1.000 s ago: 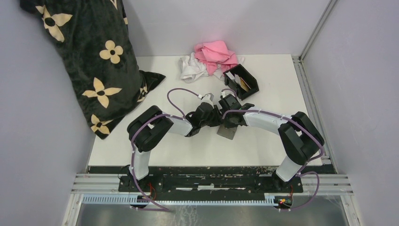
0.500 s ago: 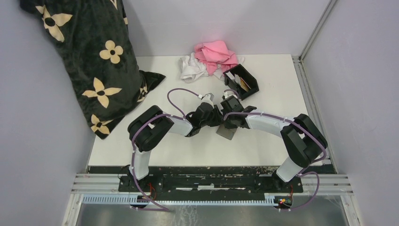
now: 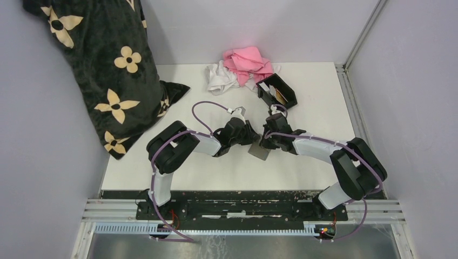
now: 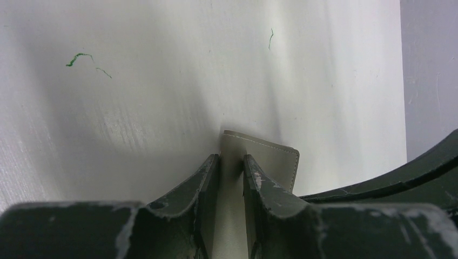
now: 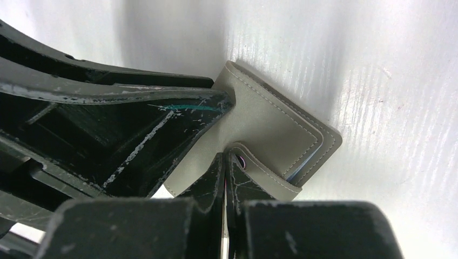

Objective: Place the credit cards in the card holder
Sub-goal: Close the card holder at the center of the board.

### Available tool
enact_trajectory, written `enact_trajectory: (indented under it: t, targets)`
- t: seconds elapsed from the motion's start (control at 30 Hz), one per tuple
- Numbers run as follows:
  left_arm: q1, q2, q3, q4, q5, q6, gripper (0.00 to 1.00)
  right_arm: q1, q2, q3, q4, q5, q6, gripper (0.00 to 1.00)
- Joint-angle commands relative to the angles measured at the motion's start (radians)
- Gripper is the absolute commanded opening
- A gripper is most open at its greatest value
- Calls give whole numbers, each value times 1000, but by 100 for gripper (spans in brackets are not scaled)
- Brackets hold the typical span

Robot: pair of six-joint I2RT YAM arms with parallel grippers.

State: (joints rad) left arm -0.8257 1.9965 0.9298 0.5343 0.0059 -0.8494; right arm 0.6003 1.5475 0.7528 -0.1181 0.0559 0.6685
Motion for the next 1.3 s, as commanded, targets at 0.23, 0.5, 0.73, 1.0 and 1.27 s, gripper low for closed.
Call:
enact_trajectory:
  t: [0.23, 0.5, 0.73, 1.0, 1.27]
  targets:
    - [-32, 71, -62, -291, 61, 1, 30, -91, 71, -254, 122, -131, 167, 1]
    - [-34, 68, -71, -293, 53, 1, 29, -112, 18, -350, 160, -124, 220, 1]
    - [-38, 57, -74, -293, 48, 1, 29, -114, -43, -421, 177, -115, 261, 1]
    - [-40, 43, -84, -289, 43, -9, 29, -113, -168, -409, 88, -106, 230, 1]
    - [-43, 23, -94, -272, 52, -22, 29, -111, -252, -247, -55, -180, 94, 16]
